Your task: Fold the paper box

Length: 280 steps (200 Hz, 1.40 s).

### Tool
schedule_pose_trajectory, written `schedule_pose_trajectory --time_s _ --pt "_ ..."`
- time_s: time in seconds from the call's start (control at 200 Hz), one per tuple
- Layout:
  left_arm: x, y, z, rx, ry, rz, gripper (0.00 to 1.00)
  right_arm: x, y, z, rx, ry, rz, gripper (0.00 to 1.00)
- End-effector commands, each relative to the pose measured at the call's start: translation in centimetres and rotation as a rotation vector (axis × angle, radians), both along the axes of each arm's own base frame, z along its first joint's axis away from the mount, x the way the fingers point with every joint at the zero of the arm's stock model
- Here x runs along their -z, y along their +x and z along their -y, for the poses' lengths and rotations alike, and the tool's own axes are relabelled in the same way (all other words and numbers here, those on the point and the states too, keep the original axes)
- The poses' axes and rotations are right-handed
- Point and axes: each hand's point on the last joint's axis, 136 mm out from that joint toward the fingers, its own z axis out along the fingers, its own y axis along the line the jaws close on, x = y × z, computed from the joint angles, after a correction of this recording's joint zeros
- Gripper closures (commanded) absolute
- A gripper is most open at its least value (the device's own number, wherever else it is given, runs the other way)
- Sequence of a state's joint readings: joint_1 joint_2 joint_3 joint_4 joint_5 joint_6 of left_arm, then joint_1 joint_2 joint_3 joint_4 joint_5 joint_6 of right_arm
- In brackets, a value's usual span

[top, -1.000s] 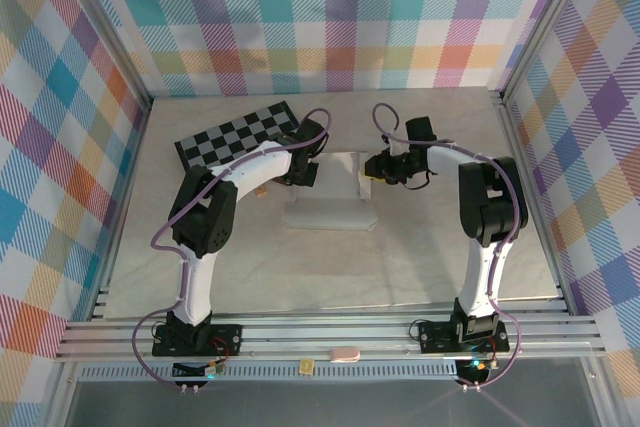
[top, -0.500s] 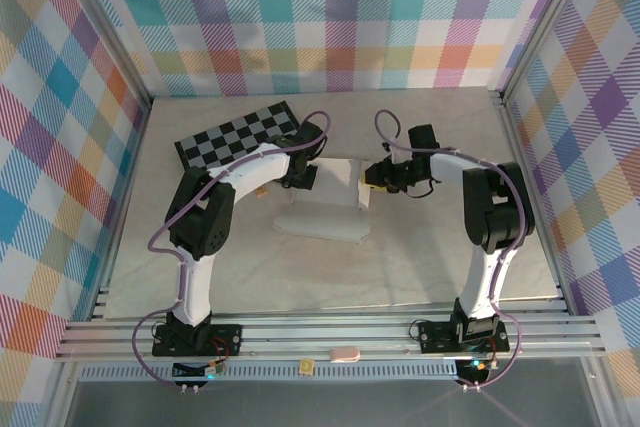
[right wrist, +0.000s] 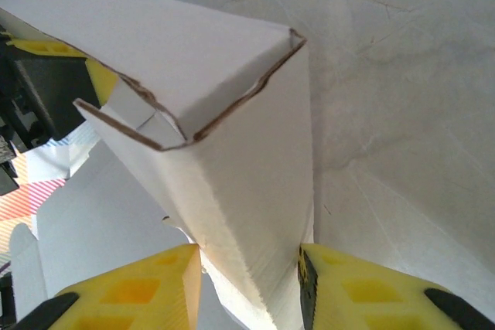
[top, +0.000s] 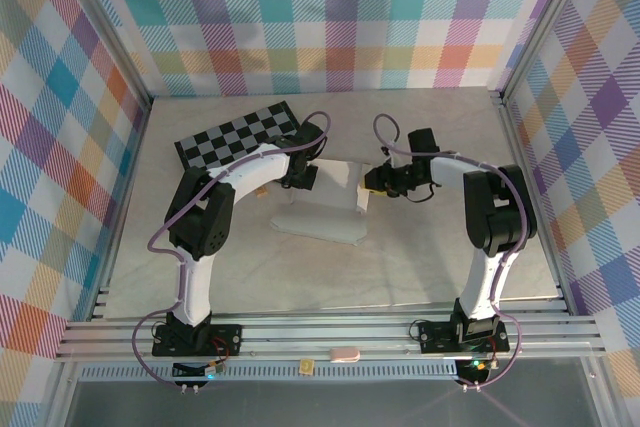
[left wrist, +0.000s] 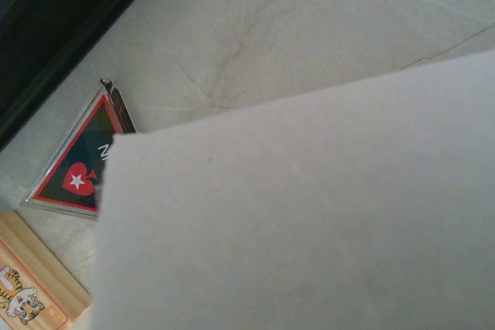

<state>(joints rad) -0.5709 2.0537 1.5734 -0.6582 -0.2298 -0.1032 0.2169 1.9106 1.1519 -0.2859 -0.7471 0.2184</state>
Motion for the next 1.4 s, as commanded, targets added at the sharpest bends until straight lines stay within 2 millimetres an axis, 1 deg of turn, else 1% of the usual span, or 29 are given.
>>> schedule_pose_trajectory --time_s 0.0,0.225,0.49,0.585,0.695,0.785,0.84,0.95,1.03,1.11,1.185,1.23,1.315,1.395 --pt "1.0 -1.0 -0.9 0.011 0.044 -0.047 1.00 -1.5 -0.8 -0.9 -0.047 -0.017 0.053 0.61" --pt "1.2 -1.1 -0.8 0.006 0.039 -0.052 1.00 -1.4 -1.2 -1.8 -0.059 -0.048 0.054 0.57" --pt "1.0 -1.1 -0.3 0.011 0.031 -0.046 1.00 -0.6 -1.0 -3.2 -0.075 -0.155 0.058 0.57" --pt "1.0 -1.1 -0.2 0.011 0.033 -0.044 1.00 -0.5 -0.7 -3.1 -0.056 -0.198 0.068 0.57" --pt "1.0 -1.1 -0.3 0.007 0.036 -0.044 1.00 0.1 -0.5 -2.5 -0.025 -0.307 0.063 0.54" --pt "0.9 -1.1 -0.3 0.006 0.034 -0.042 1.00 0.3 -0.8 -2.5 -0.021 -0.359 0.065 0.53" --pt "1.0 -1.2 -0.3 0.006 0.035 -0.042 1.00 0.5 -0.8 -2.1 -0.001 -0.417 0.062 0.54" --pt "0.9 -1.2 -0.4 0.001 0.034 -0.037 1.00 0.8 -0.9 -1.5 0.031 -0.474 0.068 0.57" --pt "0.8 -1.1 -0.4 0.003 0.033 -0.034 1.00 1.1 -0.9 -0.8 0.052 -0.519 0.067 0.64" --pt "0.7 -1.1 -0.4 0.002 0.032 -0.031 1.00 1.0 -1.0 -0.5 0.065 -0.526 0.078 0.71" --pt "0.5 -1.1 -0.5 0.001 0.031 -0.026 1.00 0.7 -1.1 -0.5 0.068 -0.515 0.087 0.72" --pt "0.5 -1.2 -0.5 0.000 0.033 -0.023 1.00 0.5 -1.1 -0.6 0.073 -0.507 0.089 0.71" --pt "0.3 -1.3 -0.7 -0.003 0.036 -0.020 1.00 0.0 -1.2 -0.5 0.093 -0.498 0.097 0.61" --pt "0.0 -1.4 -0.8 -0.007 0.046 -0.007 1.00 -1.3 -1.3 0.2 0.134 -0.508 0.121 0.55"
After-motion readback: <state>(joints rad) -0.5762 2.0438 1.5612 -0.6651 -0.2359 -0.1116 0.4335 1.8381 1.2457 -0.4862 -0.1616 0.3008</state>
